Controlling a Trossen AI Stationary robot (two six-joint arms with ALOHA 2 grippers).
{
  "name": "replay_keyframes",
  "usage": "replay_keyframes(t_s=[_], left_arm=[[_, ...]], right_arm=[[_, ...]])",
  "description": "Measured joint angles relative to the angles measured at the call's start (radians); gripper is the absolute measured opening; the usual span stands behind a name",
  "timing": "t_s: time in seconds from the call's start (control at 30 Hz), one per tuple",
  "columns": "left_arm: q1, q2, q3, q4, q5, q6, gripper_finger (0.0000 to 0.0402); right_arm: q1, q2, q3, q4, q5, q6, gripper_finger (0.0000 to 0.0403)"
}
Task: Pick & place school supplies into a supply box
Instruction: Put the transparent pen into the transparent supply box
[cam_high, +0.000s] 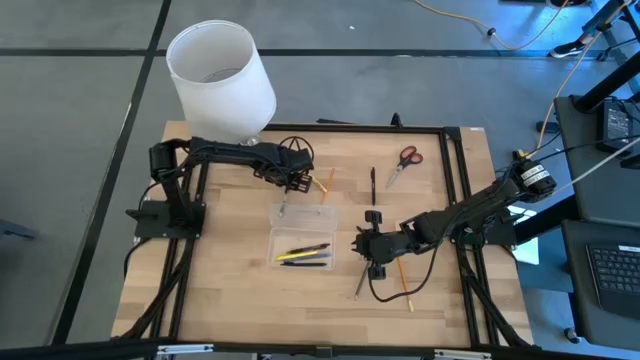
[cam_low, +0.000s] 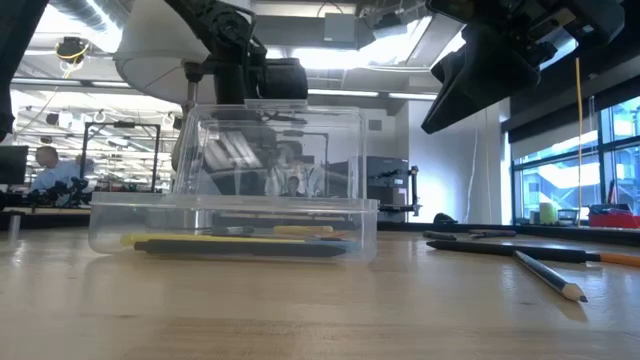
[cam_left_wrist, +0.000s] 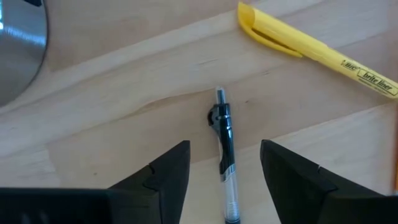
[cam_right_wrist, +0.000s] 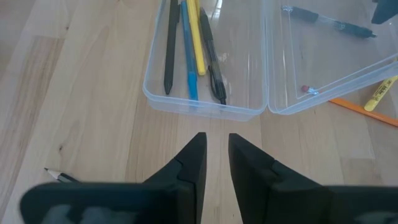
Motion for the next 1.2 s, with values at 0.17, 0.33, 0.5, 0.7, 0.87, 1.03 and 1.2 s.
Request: replay_keyframes(t_s=[0.17, 0.33, 0.5, 0.7, 0.87, 1.03, 1.2], left_arm=[[-0.003, 0.0, 0.0, 0.001, -0.011, 0.0, 0.018], [-0.003, 0.026, 0.0, 0.004, -0.008, -0.03, 0.0174], [0.001, 0.095, 0.0, 0.008, 0.019, -0.016, 0.0171], [0.003, 0.139, 0.006, 0.009, 0.041, 0.018, 0.017], [0.001, 0.141, 0.005, 0.012, 0.045, 0.071, 0.0157], [0.0, 0.139, 0.004, 0.014, 0.047, 0.113, 0.0122], [0.0, 0.14, 0.004, 0.019, 0.051, 0.126, 0.0084]], right_arm=[[0.0, 0.0, 0.0, 0.0, 0.0, 0.0, 0.0071], [0.0, 0.0, 0.0, 0.0, 0.0, 0.0, 0.0071], [0.0, 0.0, 0.0, 0.001, 0.0, 0.0, 0.0071], [0.0, 0.0, 0.0, 0.001, 0.0, 0.0, 0.0071], [0.0, 0.0, 0.0, 0.001, 0.0, -0.001, 0.0071], [0.0, 0.0, 0.0, 0.001, 0.001, -0.002, 0.0071], [0.0, 0.0, 0.0, 0.0, 0.001, -0.004, 0.0071]])
